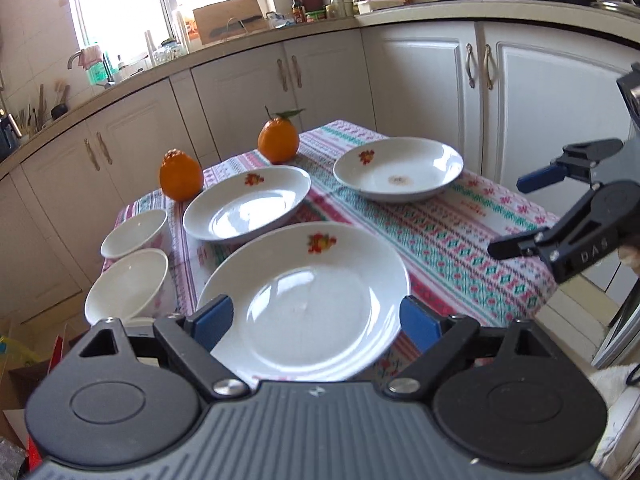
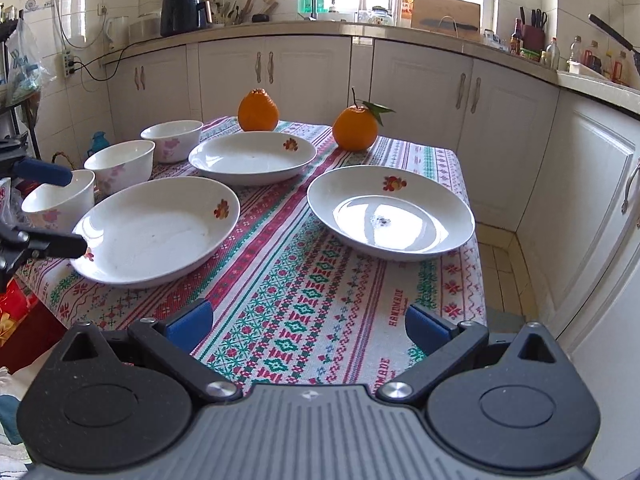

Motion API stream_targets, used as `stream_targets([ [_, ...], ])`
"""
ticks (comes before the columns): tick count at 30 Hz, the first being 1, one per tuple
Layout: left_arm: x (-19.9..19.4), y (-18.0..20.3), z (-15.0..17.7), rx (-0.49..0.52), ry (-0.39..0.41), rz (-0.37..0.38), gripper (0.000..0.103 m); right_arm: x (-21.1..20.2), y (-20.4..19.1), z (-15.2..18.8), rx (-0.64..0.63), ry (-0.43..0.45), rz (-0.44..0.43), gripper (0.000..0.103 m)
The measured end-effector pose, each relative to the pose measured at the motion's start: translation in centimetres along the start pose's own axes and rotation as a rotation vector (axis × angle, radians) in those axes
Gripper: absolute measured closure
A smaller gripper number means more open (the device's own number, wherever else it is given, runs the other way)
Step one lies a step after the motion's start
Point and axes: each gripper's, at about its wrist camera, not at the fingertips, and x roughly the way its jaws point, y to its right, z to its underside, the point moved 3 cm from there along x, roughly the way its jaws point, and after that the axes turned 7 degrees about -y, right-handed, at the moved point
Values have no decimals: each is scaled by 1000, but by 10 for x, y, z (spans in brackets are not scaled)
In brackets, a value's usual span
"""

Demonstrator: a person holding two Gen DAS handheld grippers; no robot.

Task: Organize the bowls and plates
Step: 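Move the right gripper toward a white plate with a fruit decal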

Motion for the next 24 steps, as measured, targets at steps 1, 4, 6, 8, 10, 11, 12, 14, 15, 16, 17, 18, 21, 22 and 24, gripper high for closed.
stream_targets([
  [1,0,-1,4,-3,-2,-2,13,1,-1,0,1,-2,-2,0],
  [4,-2,-4,16,-22,-8,7,12,4,-4,-2,4,-14,-13,0],
  [6,0,-8,23,-38,-21,13,12,7,-6,-2,5,-26,-15,0],
  [8,3,-12,31,-59,-44,17,12,9,-8,-3,2,-34,-21,0],
  [10,11,-14,38,-79,-73,25,12,11,-10,-3,-5,-42,-27,0],
  [11,14,-15,41,-89,-88,29,12,12,-11,-4,-7,-45,-29,0],
  [12,18,-16,43,-95,-99,33,12,13,-12,-4,-8,-48,-31,0],
  [14,25,-17,46,-108,-114,40,12,15,-15,-6,-13,-56,-39,0],
  [15,28,-17,47,-115,-119,43,12,16,-16,-6,-15,-59,-40,0],
  [16,31,-18,49,-123,-125,45,12,17,-17,-7,-20,-62,-41,0],
  [17,34,-19,49,-130,-127,45,12,17,-18,-8,-23,-64,-43,0],
  [18,36,-19,51,-135,-130,47,12,18,-19,-8,-26,-67,-48,0],
  [21,41,-21,53,-160,-125,61,11,20,-20,-9,-30,-77,-65,0],
  [22,42,-22,53,-167,-123,65,10,22,-21,-10,-31,-81,-71,0],
  [24,44,-23,53,-172,-119,65,6,25,-22,-10,-32,-89,-79,0],
])
